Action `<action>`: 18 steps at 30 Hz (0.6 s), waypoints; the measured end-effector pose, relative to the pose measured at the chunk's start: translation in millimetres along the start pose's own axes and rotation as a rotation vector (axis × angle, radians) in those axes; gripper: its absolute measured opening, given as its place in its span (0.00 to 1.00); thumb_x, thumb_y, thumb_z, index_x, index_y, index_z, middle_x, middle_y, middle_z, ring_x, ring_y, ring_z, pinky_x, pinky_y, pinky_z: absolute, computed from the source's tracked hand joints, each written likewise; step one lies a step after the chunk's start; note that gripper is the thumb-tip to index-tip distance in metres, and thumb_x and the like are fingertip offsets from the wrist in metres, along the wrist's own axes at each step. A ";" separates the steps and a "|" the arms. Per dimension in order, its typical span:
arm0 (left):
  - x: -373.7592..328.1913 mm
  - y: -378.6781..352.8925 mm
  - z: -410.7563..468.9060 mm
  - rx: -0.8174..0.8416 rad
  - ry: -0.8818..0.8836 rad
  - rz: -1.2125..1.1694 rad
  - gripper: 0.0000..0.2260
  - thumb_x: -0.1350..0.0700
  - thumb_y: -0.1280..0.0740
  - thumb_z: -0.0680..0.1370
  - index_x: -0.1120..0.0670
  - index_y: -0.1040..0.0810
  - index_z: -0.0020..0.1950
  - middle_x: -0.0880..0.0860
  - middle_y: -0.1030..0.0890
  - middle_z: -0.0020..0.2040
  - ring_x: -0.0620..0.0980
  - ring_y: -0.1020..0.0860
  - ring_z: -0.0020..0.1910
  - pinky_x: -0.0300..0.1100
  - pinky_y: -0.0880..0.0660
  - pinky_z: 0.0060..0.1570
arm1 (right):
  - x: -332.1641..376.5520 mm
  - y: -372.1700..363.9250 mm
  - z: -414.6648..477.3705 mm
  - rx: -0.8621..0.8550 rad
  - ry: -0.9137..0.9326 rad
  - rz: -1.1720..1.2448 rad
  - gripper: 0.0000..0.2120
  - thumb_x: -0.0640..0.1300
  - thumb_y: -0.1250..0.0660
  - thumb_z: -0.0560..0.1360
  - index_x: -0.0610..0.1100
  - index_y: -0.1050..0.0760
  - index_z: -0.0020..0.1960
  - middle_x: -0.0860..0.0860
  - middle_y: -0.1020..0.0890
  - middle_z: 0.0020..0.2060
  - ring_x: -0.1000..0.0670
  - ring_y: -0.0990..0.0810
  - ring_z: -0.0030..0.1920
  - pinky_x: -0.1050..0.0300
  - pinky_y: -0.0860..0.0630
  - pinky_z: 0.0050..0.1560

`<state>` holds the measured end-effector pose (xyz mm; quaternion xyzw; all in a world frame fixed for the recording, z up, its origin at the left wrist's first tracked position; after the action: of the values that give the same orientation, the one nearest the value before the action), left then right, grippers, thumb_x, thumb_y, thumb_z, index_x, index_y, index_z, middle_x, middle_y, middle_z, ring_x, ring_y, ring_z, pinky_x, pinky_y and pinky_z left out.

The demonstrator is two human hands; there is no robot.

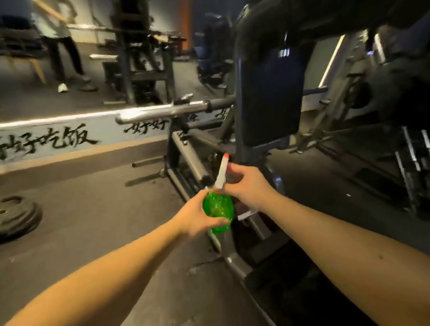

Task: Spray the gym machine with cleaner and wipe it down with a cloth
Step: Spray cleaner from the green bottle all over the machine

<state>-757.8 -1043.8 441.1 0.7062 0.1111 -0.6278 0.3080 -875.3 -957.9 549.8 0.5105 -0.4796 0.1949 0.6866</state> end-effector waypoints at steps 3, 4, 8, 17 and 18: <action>-22.4 28.5 41.8 0.065 -0.073 -0.007 0.39 0.44 0.18 0.57 0.49 0.25 0.66 0.50 0.15 0.55 0.46 0.16 0.55 0.48 0.19 0.60 | 27.6 10.7 34.5 -0.079 -0.003 -0.040 0.19 0.40 0.19 0.70 0.50 0.17 0.59 0.53 0.13 0.50 0.66 0.19 0.46 0.67 0.22 0.52; -31.4 36.3 54.0 0.073 -0.103 -0.006 0.40 0.43 0.18 0.57 0.49 0.25 0.66 0.49 0.15 0.55 0.44 0.16 0.55 0.45 0.20 0.60 | 34.6 16.7 44.7 -0.122 0.000 -0.042 0.19 0.41 0.19 0.70 0.51 0.17 0.60 0.53 0.13 0.51 0.65 0.19 0.47 0.65 0.21 0.54; -61.8 51.5 98.9 0.117 -0.171 -0.015 0.39 0.42 0.19 0.59 0.47 0.27 0.68 0.49 0.15 0.55 0.44 0.16 0.55 0.48 0.19 0.59 | 55.6 42.4 77.7 -0.226 0.002 -0.062 0.26 0.43 0.19 0.71 0.46 0.20 0.68 0.57 0.16 0.55 0.62 0.20 0.55 0.59 0.24 0.64; -140.4 33.1 190.1 0.185 -0.275 0.034 0.36 0.41 0.19 0.63 0.46 0.27 0.68 0.46 0.16 0.55 0.42 0.17 0.54 0.50 0.20 0.61 | 62.6 123.8 138.6 -0.336 -0.004 -0.127 0.36 0.56 0.23 0.74 0.48 0.31 0.77 0.54 0.21 0.67 0.53 0.23 0.65 0.49 0.25 0.69; -146.5 29.0 200.4 0.184 -0.280 0.036 0.36 0.41 0.19 0.63 0.45 0.27 0.68 0.46 0.16 0.56 0.42 0.17 0.55 0.51 0.20 0.61 | 60.2 131.4 144.7 -0.343 -0.008 -0.119 0.38 0.57 0.23 0.73 0.49 0.32 0.78 0.54 0.22 0.67 0.52 0.23 0.65 0.50 0.25 0.68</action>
<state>-933.4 -1148.0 585.2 0.6389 -0.0035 -0.7220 0.2655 -1013.4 -1046.7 671.7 0.4141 -0.4775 0.0674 0.7720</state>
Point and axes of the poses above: each hand's wrist, its own z-axis towards the middle knuckle, its own y-axis out of the back of the hand, x = y × z, the point moved 8 cm from there along z, towards the middle knuckle
